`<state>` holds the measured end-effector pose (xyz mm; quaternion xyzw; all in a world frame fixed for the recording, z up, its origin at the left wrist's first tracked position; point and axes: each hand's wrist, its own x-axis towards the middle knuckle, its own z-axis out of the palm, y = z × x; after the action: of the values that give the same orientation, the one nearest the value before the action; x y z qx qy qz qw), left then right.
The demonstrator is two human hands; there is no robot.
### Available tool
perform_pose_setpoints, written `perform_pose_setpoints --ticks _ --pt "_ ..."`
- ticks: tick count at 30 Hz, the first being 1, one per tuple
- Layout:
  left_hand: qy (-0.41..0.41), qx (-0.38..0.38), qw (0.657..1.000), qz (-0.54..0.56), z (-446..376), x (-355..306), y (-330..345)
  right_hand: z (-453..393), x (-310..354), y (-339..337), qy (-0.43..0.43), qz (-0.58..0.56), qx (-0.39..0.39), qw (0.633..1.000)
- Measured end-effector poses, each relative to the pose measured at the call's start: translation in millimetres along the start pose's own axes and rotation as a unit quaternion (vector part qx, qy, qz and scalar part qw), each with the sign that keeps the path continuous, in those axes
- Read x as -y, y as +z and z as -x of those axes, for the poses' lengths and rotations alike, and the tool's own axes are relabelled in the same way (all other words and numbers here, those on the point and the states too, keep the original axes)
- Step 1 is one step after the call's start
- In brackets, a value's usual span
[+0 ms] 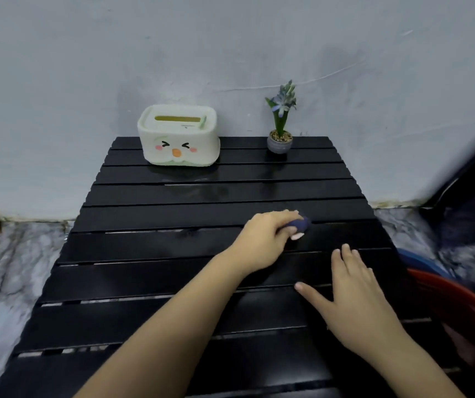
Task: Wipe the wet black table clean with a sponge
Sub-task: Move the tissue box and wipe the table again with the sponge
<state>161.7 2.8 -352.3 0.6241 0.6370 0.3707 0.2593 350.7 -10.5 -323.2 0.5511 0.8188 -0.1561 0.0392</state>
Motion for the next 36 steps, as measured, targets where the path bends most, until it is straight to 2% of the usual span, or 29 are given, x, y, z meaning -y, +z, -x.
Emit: perform_pose_setpoints --ticks 2,4,6,8,10,11,13,15,18,21,24,27,29,31,33,36 --pt "0.021 0.053 0.997 0.046 16.3 -8.3 1.4 17.3 -10.7 -0.6 0.007 0.013 0.004 1.000" --pt "0.014 0.071 0.991 0.113 27.6 -10.7 -9.2 32.1 -20.7 -2.3 0.008 0.011 0.008 1.000" --pt "-0.026 0.001 0.985 0.172 34.4 -4.5 -31.9 42.7 -32.1 -3.7 0.015 0.004 0.006 1.000" --pt "-0.080 -0.131 0.973 0.171 44.7 12.5 -66.7 51.2 -43.3 -3.9 0.025 -0.006 -0.006 1.000" --pt "-0.121 -0.230 0.962 0.079 62.0 37.3 -104.3 61.1 -52.8 -2.7 0.034 -0.015 -0.020 0.999" --pt "-0.142 -0.239 0.961 0.013 71.6 51.1 -117.9 66.4 -57.4 -1.1 0.036 -0.016 -0.023 0.999" --pt "-0.187 -0.186 0.955 -0.132 83.8 72.4 -129.6 75.5 -65.5 2.1 0.034 -0.014 -0.029 0.999" --pt "-0.197 -0.144 0.940 -0.239 83.0 81.1 -121.6 81.6 -73.5 4.0 0.036 -0.020 -0.036 0.998" --pt "-0.169 -0.123 0.937 -0.281 75.8 69.3 -97.0 89.9 -85.3 0.9 0.083 -0.034 -0.040 0.995" --pt "-0.115 -0.114 0.954 -0.251 79.1 43.1 -53.2 98.7 -93.2 -0.2 0.130 -0.056 -0.020 0.990" --pt "-0.051 -0.106 0.972 -0.205 78.9 -5.2 11.0 102.7 -95.3 3.4 0.126 -0.057 -0.026 0.990" --pt "0.026 -0.068 0.982 -0.175 75.0 -51.1 67.8 100.8 -98.1 4.2 0.127 -0.059 -0.022 0.990" --pt "0.058 -0.029 0.991 -0.116 73.1 -75.1 87.1 100.5 -102.1 3.0 0.121 -0.076 -0.013 0.990" --pt "0.028 -0.004 1.000 0.000 71.7 -91.1 85.6 103.2 -107.8 0.5 0.110 -0.105 -0.003 0.988" --pt "-0.032 -0.044 0.995 0.083 73.8 -95.7 67.0 109.7 -115.2 -3.4 0.103 -0.139 -0.005 0.985" --pt "-0.086 -0.159 0.983 0.034 99.2 -83.0 18.2 123.5 -129.4 -3.8 0.097 -0.168 -0.018 0.981"
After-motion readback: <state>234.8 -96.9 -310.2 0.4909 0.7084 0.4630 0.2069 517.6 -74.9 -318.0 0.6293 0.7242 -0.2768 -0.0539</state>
